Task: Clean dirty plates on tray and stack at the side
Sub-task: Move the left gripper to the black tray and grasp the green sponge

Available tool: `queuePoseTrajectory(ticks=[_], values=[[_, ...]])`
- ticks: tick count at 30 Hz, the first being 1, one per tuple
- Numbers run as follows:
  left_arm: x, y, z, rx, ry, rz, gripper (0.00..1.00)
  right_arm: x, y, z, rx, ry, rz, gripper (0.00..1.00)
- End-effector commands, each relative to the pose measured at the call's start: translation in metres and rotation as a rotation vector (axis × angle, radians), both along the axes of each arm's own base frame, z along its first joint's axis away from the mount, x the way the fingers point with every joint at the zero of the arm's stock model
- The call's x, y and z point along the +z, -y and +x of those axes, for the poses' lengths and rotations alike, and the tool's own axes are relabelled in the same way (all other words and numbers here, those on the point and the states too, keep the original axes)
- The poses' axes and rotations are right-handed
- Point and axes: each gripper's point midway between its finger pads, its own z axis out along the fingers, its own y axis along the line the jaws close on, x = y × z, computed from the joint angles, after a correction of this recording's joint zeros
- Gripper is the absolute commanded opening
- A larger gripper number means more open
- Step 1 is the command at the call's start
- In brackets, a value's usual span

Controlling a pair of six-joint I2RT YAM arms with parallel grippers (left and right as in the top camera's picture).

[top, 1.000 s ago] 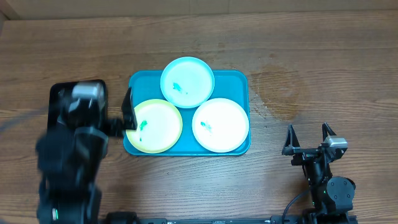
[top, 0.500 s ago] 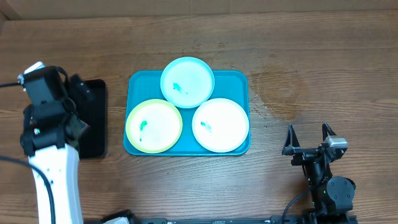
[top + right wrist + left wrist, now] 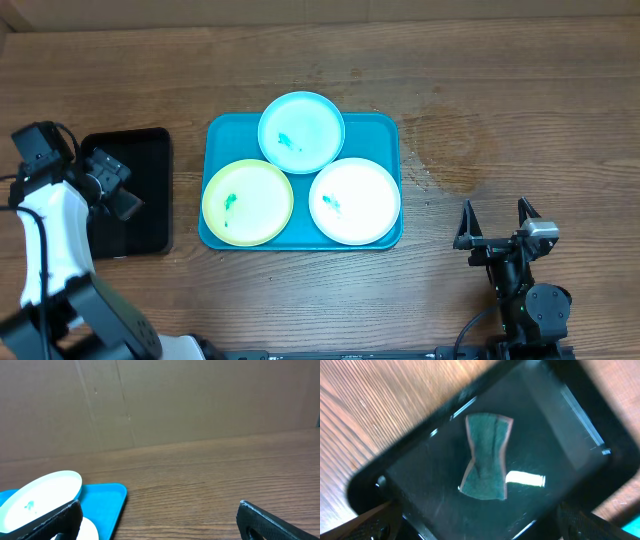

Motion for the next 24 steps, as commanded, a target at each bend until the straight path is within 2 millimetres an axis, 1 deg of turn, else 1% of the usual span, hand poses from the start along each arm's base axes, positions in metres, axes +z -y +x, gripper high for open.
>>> queuePoseTrajectory(ticks=[1, 4, 7, 14, 15, 16, 17, 20, 22, 23, 24], values=[[-0.022, 0.006, 0.007, -0.029, -0.027, -0.078, 1.00, -0.002, 0.000, 0.000, -0.001, 0.003, -0.003, 1.00], [-0.047, 0.008, 0.005, -0.073, -0.092, -0.103, 1.00, -0.002, 0.000, 0.000, -0.001, 0.003, -0.003, 1.00], [-0.065, 0.008, 0.006, -0.093, -0.124, -0.122, 1.00, -0.002, 0.000, 0.000, -0.001, 0.003, -0.003, 1.00], [-0.089, 0.006, 0.011, -0.211, -0.162, -0.112, 1.00, -0.002, 0.000, 0.000, -0.001, 0.003, -0.003, 1.00], [-0.091, 0.006, 0.012, -0.229, -0.163, -0.111, 0.98, -0.002, 0.000, 0.000, -0.001, 0.003, -0.003, 1.00], [-0.092, 0.007, 0.013, -0.239, -0.164, -0.110, 0.91, -0.002, 0.000, 0.000, -0.001, 0.003, -0.003, 1.00], [-0.093, 0.007, 0.013, -0.240, -0.165, -0.112, 0.78, -0.002, 0.000, 0.000, -0.001, 0.003, -0.003, 1.00], [-0.093, 0.005, 0.015, -0.240, -0.157, -0.106, 0.31, -0.002, 0.000, 0.000, -0.001, 0.003, -0.003, 1.00], [-0.092, 0.004, 0.017, -0.240, -0.149, -0.099, 0.08, -0.002, 0.000, 0.000, -0.001, 0.003, -0.003, 1.00], [-0.092, 0.003, 0.018, -0.240, -0.144, -0.095, 0.04, -0.002, 0.000, 0.000, -0.001, 0.003, -0.003, 1.00], [-0.091, 0.002, 0.020, -0.240, -0.136, -0.088, 0.04, -0.002, 0.000, 0.000, -0.001, 0.003, -0.003, 1.00]])
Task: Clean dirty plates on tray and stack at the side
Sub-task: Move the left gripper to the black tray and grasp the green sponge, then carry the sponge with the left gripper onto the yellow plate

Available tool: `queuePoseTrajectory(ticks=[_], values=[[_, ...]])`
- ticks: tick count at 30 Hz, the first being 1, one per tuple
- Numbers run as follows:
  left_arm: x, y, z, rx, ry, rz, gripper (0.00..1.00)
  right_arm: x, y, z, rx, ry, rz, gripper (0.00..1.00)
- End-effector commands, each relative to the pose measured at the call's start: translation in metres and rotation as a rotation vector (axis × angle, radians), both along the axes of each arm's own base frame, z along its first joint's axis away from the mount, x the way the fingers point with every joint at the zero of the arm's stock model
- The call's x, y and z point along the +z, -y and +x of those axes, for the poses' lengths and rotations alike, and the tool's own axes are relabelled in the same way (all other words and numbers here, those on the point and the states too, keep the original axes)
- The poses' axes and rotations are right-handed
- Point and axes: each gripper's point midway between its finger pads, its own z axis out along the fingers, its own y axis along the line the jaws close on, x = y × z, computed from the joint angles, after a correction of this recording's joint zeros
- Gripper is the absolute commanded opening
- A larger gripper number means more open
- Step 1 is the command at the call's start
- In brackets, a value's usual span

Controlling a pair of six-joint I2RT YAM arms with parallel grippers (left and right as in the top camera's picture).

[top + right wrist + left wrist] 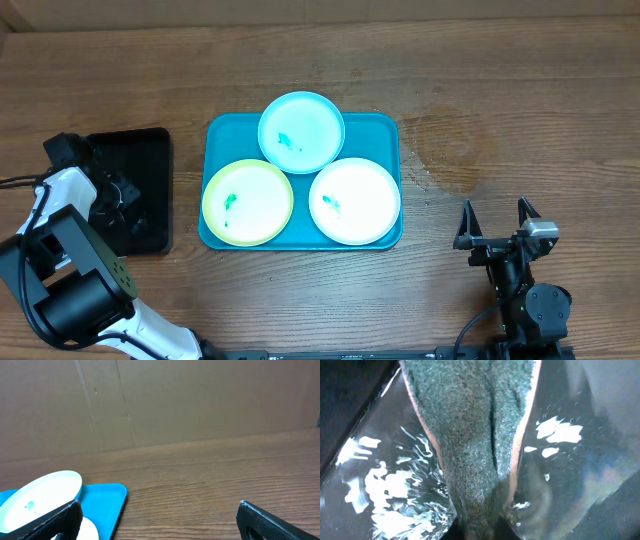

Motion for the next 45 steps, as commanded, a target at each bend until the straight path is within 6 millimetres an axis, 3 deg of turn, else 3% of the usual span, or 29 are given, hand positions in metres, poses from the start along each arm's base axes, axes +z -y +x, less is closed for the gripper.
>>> queuePoseTrajectory(ticks=[1, 2, 3, 5, 6, 16, 21, 23, 25, 30, 31, 34, 37, 41, 43, 45], values=[[0.002, -0.005, 0.012, -0.027, 0.036, 0.010, 0.04, -0.002, 0.000, 0.000, -0.002, 0.003, -0.003, 1.00], [0.003, -0.005, 0.014, -0.026, 0.041, 0.015, 0.04, -0.002, 0.000, 0.000, -0.002, 0.003, -0.003, 1.00], [0.003, -0.006, 0.015, -0.026, 0.048, 0.019, 0.23, -0.002, 0.000, 0.000, -0.002, 0.003, -0.003, 1.00], [0.005, -0.009, 0.020, -0.027, 0.067, 0.032, 0.79, -0.002, 0.000, 0.000, -0.002, 0.003, -0.003, 1.00], [0.005, -0.011, 0.022, -0.026, 0.077, 0.038, 1.00, -0.002, 0.000, 0.000, -0.002, 0.003, -0.003, 1.00], [0.011, -0.025, 0.039, -0.062, 0.139, 0.109, 1.00, -0.002, 0.000, 0.000, -0.002, 0.003, -0.003, 1.00], [-0.007, -0.024, 0.035, -0.085, 0.095, 0.097, 1.00, -0.002, 0.000, 0.000, -0.002, 0.003, -0.003, 1.00], [-0.016, -0.023, 0.033, -0.093, 0.073, 0.089, 0.86, -0.002, 0.000, 0.000, -0.002, 0.003, -0.003, 1.00], [-0.020, -0.024, 0.031, -0.090, 0.061, 0.093, 0.59, -0.002, 0.000, 0.000, -0.002, 0.003, -0.003, 1.00], [-0.009, -0.032, 0.034, -0.080, 0.071, 0.135, 0.10, -0.002, 0.000, 0.000, -0.002, 0.003, -0.003, 1.00], [-0.005, -0.033, 0.036, -0.080, 0.079, 0.140, 0.04, -0.002, 0.000, 0.000, -0.002, 0.003, -0.003, 1.00], [0.018, -0.035, 0.040, -0.079, 0.101, 0.154, 0.04, -0.002, 0.000, 0.000, -0.002, 0.003, -0.003, 1.00], [0.058, -0.038, 0.051, -0.083, 0.163, 0.179, 0.04, -0.002, 0.000, 0.000, -0.002, 0.003, -0.003, 1.00], [0.132, -0.025, 0.070, -0.122, 0.331, 0.158, 0.04, -0.002, 0.000, 0.000, -0.002, 0.003, -0.003, 1.00], [0.177, -0.006, 0.080, -0.177, 0.462, 0.106, 0.04, -0.002, 0.000, 0.000, -0.002, 0.003, -0.003, 1.00], [0.209, 0.012, 0.083, -0.227, 0.563, 0.066, 0.04, -0.002, 0.000, 0.000, -0.002, 0.003, -0.003, 1.00]])
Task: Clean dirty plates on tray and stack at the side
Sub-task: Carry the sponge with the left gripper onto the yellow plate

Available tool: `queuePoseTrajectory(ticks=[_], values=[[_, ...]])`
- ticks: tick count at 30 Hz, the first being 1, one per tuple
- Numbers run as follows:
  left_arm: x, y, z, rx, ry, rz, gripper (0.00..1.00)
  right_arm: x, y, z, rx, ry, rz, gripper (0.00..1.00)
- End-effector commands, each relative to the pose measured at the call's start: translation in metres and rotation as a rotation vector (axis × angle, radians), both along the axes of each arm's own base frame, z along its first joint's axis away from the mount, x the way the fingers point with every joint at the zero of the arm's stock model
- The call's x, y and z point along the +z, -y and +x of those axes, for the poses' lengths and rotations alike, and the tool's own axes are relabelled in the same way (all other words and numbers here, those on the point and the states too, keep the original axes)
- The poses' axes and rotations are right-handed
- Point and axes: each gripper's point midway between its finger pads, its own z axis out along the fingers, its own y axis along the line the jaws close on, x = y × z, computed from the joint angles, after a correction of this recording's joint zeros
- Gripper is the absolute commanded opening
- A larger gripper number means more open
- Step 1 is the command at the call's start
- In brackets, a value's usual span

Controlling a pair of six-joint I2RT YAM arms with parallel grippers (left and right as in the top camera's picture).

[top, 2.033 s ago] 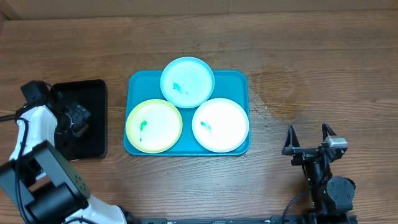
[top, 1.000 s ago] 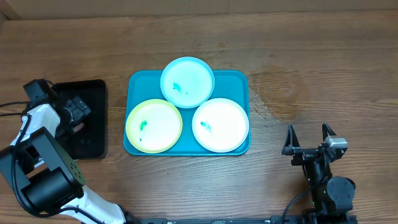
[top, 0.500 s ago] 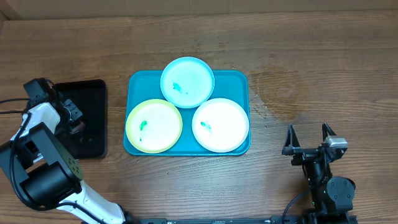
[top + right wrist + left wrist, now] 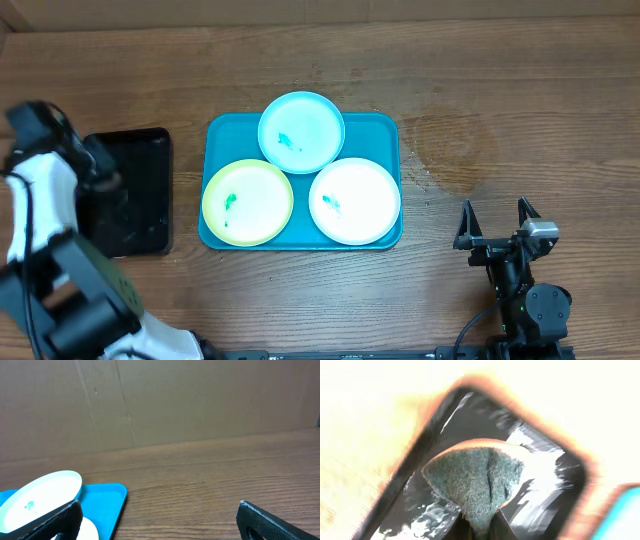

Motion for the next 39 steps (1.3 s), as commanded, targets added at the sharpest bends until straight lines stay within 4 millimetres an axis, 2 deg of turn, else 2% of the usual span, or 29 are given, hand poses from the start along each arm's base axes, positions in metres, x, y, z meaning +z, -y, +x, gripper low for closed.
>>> queuePoseTrajectory(ticks=[1, 3, 5, 6, 11, 13, 14, 15, 17, 19, 22, 24, 25, 26, 28, 32, 34, 37, 39], values=[[0.094, 0.035, 0.018, -0.136, 0.272, -0.047, 0.04, -0.002, 0.000, 0.000, -0.001, 0.003, -0.003, 1.00], [0.101, 0.037, 0.014, -0.139, 0.280, -0.030, 0.04, -0.002, 0.000, 0.000, -0.001, 0.003, -0.003, 1.00], [0.082, 0.031, 0.005, -0.097, 0.210, -0.011, 0.04, -0.002, 0.000, 0.000, -0.001, 0.003, -0.003, 1.00], [0.068, 0.029, 0.000, -0.080, 0.165, -0.008, 0.04, -0.002, 0.000, 0.000, -0.001, 0.003, -0.003, 1.00], [-0.040, 0.029, -0.027, -0.020, -0.067, -0.065, 0.04, -0.002, 0.000, 0.000, -0.001, 0.003, -0.003, 1.00], [-0.068, 0.032, -0.033, -0.019, -0.120, -0.097, 0.04, -0.002, 0.000, 0.000, -0.001, 0.003, -0.003, 1.00], [-0.074, 0.031, -0.034, -0.015, -0.136, -0.108, 0.04, -0.002, 0.000, 0.000, -0.001, 0.003, -0.003, 1.00], [-0.075, 0.029, -0.035, -0.009, -0.144, -0.113, 0.04, -0.002, 0.000, 0.000, -0.001, 0.003, -0.003, 1.00], [-0.063, 0.022, -0.032, 0.001, -0.129, -0.105, 0.04, -0.002, 0.000, 0.000, -0.001, 0.003, -0.003, 1.00], [-0.035, 0.015, -0.026, 0.009, -0.086, -0.080, 0.04, -0.002, 0.000, 0.000, -0.001, 0.003, -0.003, 1.00], [0.018, 0.008, -0.019, 0.011, -0.006, -0.031, 0.04, -0.002, 0.000, 0.000, -0.001, 0.003, -0.003, 1.00], [0.041, 0.011, -0.018, 0.004, 0.035, -0.010, 0.04, -0.002, 0.000, 0.000, -0.001, 0.003, -0.003, 1.00], [0.047, 0.011, -0.020, 0.006, 0.042, 0.008, 0.04, -0.002, 0.000, 0.000, -0.001, 0.003, -0.003, 1.00], [0.044, 0.008, -0.024, 0.023, 0.020, 0.036, 0.04, -0.002, 0.000, 0.000, -0.001, 0.003, -0.003, 1.00], [0.023, 0.006, -0.032, 0.043, -0.040, 0.062, 0.04, -0.002, 0.000, 0.000, -0.001, 0.003, -0.003, 1.00], [-0.048, 0.016, -0.049, 0.048, -0.168, -0.012, 0.04, -0.002, 0.000, 0.000, -0.001, 0.003, -0.003, 1.00], [-0.066, 0.020, -0.055, 0.056, -0.213, -0.046, 0.04, -0.002, 0.000, 0.000, -0.001, 0.003, -0.003, 1.00], [-0.063, 0.026, -0.058, 0.046, -0.233, -0.078, 0.04, -0.002, 0.000, 0.000, -0.001, 0.003, -0.003, 1.00], [-0.043, 0.026, -0.059, 0.048, -0.228, -0.077, 0.04, -0.002, 0.000, 0.000, -0.001, 0.003, -0.003, 1.00]])
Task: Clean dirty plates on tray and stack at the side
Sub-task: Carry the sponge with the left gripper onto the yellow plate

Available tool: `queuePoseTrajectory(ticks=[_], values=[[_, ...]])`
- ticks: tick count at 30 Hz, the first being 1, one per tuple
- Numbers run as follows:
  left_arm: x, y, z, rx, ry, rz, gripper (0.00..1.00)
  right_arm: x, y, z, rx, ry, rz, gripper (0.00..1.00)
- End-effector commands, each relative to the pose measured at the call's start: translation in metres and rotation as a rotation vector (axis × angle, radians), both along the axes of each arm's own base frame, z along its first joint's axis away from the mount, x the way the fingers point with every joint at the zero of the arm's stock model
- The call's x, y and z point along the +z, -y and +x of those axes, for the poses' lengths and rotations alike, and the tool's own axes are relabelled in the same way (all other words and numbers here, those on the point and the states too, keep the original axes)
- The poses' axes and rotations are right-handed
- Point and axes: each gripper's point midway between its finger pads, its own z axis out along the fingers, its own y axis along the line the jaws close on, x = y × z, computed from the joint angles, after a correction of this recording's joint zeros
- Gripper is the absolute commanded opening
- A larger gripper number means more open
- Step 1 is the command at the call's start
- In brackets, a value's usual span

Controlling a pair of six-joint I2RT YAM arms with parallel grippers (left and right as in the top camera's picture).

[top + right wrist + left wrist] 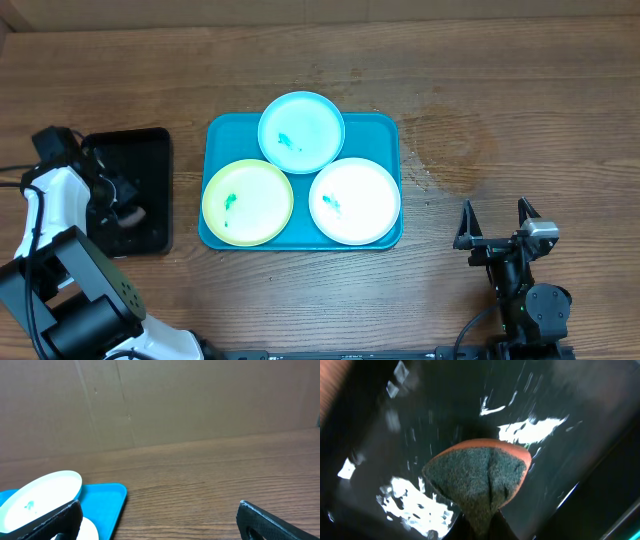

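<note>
A blue tray (384, 130) holds three stained plates: a light blue plate (301, 131), a yellow-green plate (247, 202) and a white plate (355, 201). My left gripper (480, 527) is shut on a green sponge with an orange edge (477, 482), low over the wet black basin (150, 150) left of the tray. In the overhead view the left gripper (128, 213) sits inside that basin. My right gripper (495, 228) rests open at the front right, nothing between its fingers; its wrist view shows the light blue plate (40, 495) and tray corner (107, 500).
The wooden table (500, 100) stretches right of the tray, with a faint stain mark (450, 145) on it. A cardboard wall (175, 400) backs the table's far edge.
My left gripper, still shut on the sponge, has come down from above the basin's far left edge into the basin, close over its wet bottom. The right arm stayed put.
The sponge lay loose in the black basin with my left gripper open above it. Then the gripper was down on the sponge. Later it held the sponge lifted over the basin, and now holds it low inside the basin again. Plates and right arm are unchanged.
</note>
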Motion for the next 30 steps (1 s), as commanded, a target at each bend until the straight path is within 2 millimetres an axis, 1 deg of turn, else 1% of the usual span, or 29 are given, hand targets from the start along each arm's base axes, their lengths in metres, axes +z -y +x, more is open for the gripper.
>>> queuePoseTrajectory(ticks=[1, 4, 5, 7, 9, 11, 13, 15, 16, 19, 20, 22, 25, 27, 30], values=[[0.053, -0.006, 0.017, 0.013, 0.097, 0.044, 0.04, -0.002, 0.000, 0.000, -0.002, 0.003, -0.003, 1.00], [0.102, 0.013, 0.016, -0.011, 0.169, -0.017, 0.04, -0.002, 0.000, 0.000, -0.002, 0.003, -0.003, 1.00], [0.120, 0.025, 0.018, -0.032, 0.221, -0.055, 0.04, -0.002, 0.000, 0.000, -0.002, 0.003, -0.003, 1.00], [0.148, 0.047, 0.024, -0.081, 0.326, -0.113, 0.04, -0.002, 0.000, 0.000, -0.002, 0.003, -0.003, 1.00], [0.164, 0.066, 0.027, -0.128, 0.387, -0.139, 0.04, -0.002, 0.000, 0.000, -0.002, 0.003, -0.003, 1.00], [0.168, 0.082, 0.027, -0.169, 0.390, -0.153, 0.04, -0.002, 0.000, 0.000, -0.002, 0.003, -0.003, 1.00], [0.158, 0.103, 0.021, -0.220, 0.340, -0.183, 0.04, -0.002, 0.000, 0.000, -0.002, 0.003, -0.003, 1.00], [0.137, 0.128, 0.013, -0.263, 0.265, -0.232, 0.04, -0.002, 0.000, 0.000, -0.002, 0.003, -0.003, 1.00], [0.128, 0.137, 0.009, -0.280, 0.237, -0.248, 0.04, -0.002, 0.000, 0.000, -0.002, 0.003, -0.003, 1.00], [0.085, 0.170, -0.003, -0.354, 0.129, -0.302, 0.04, -0.002, 0.000, 0.000, -0.002, 0.003, -0.003, 1.00], [0.072, 0.178, -0.006, -0.373, 0.100, -0.316, 0.04, -0.002, 0.000, 0.000, -0.002, 0.003, -0.003, 1.00], [0.047, 0.192, -0.012, -0.400, 0.049, -0.338, 0.04, -0.002, 0.000, 0.000, -0.002, 0.003, -0.003, 1.00], [0.018, 0.208, -0.016, -0.424, 0.000, -0.362, 0.04, -0.002, 0.000, 0.000, -0.002, 0.003, -0.003, 1.00], [0.008, 0.217, -0.015, -0.449, -0.016, -0.374, 0.04, -0.002, 0.000, 0.000, -0.002, 0.003, -0.003, 1.00], [-0.002, 0.228, -0.007, -0.498, -0.009, -0.375, 0.04, -0.002, 0.000, 0.000, -0.002, 0.003, -0.003, 1.00]])
